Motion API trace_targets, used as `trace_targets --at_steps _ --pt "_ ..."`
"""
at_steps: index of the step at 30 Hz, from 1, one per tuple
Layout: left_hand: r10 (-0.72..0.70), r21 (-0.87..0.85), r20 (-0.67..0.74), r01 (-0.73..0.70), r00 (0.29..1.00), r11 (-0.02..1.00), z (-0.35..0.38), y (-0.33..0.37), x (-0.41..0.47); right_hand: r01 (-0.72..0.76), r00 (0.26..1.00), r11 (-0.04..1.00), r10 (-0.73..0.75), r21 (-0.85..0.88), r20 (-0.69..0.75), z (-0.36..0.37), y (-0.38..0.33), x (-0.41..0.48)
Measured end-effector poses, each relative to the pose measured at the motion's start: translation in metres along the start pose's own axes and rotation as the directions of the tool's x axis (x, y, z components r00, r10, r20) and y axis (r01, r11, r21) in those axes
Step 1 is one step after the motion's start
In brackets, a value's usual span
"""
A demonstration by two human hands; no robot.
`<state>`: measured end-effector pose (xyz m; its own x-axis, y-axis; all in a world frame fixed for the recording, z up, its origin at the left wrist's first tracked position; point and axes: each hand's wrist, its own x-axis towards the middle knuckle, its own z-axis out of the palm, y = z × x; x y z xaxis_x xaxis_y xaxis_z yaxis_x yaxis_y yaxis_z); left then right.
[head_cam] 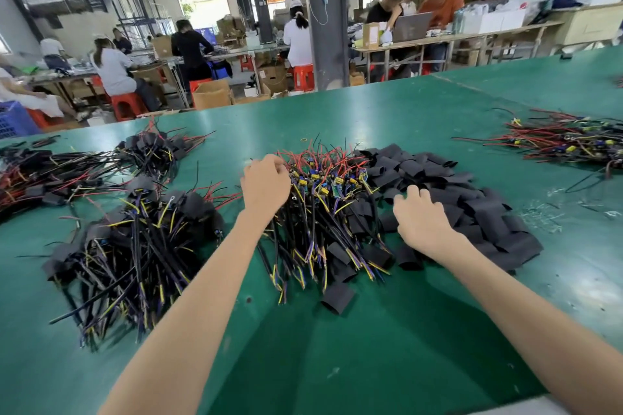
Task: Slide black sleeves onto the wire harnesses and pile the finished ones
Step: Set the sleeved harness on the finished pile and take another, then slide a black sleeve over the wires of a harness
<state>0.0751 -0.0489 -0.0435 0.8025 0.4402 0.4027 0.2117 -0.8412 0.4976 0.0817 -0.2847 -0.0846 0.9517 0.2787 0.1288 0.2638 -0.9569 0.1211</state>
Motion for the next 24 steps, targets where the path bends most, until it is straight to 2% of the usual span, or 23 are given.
trace_targets --at_steps 4,10,14,17,20,24 --pt "-0.118 0.092 0.213 0.101 0.970 0.991 0.008 0.004 0.030 0.004 0.998 0.997 0.001 0.077 -0.065 -0.002 -0.003 0.001" --pt "-0.149 0.102 0.244 0.127 0.958 0.987 0.008 0.010 0.045 -0.012 0.985 0.979 0.047 0.205 -0.164 -0.008 -0.002 0.000" --pt "-0.108 -0.108 0.160 0.126 0.981 0.986 0.008 0.007 0.042 0.022 0.974 0.964 0.039 0.266 -0.222 -0.007 -0.001 0.001" --pt "-0.164 -0.303 0.129 0.196 0.978 0.933 0.001 0.012 0.040 0.077 0.962 0.965 -0.006 0.250 -0.272 -0.006 -0.003 0.001" --pt "-0.275 -0.442 0.179 0.326 0.945 0.835 -0.009 0.016 0.040 0.127 0.949 0.984 -0.084 0.124 -0.304 -0.006 -0.004 0.002" --pt "-0.293 -0.526 0.281 0.402 0.914 0.749 -0.023 0.015 0.040 0.165 0.945 0.984 -0.140 0.063 -0.297 -0.003 -0.004 0.003"
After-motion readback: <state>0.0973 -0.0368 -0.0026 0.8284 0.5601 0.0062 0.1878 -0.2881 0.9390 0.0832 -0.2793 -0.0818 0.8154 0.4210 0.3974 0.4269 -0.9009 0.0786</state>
